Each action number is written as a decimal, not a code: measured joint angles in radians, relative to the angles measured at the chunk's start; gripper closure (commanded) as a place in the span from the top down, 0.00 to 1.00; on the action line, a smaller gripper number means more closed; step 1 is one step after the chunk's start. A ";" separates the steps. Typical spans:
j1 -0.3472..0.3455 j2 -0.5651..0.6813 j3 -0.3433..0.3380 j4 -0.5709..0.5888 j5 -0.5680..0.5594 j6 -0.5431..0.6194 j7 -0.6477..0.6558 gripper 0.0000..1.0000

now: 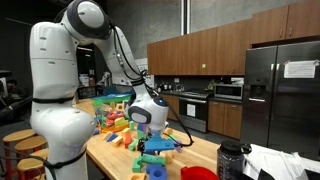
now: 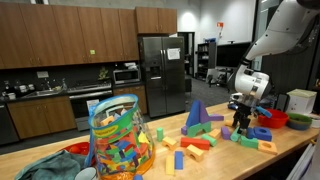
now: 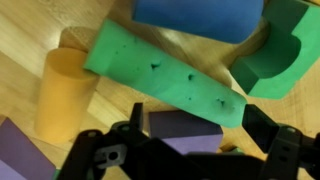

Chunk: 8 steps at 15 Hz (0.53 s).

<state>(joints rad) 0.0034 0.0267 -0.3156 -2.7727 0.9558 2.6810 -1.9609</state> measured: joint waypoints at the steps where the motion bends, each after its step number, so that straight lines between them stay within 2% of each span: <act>1: -0.004 0.000 -0.010 0.001 -0.025 -0.008 0.000 1.00; 8: -0.037 -0.025 -0.081 0.002 -0.197 -0.072 -0.006 1.00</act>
<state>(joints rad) -0.0339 0.0021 -0.3969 -2.7710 0.7583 2.6085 -1.9665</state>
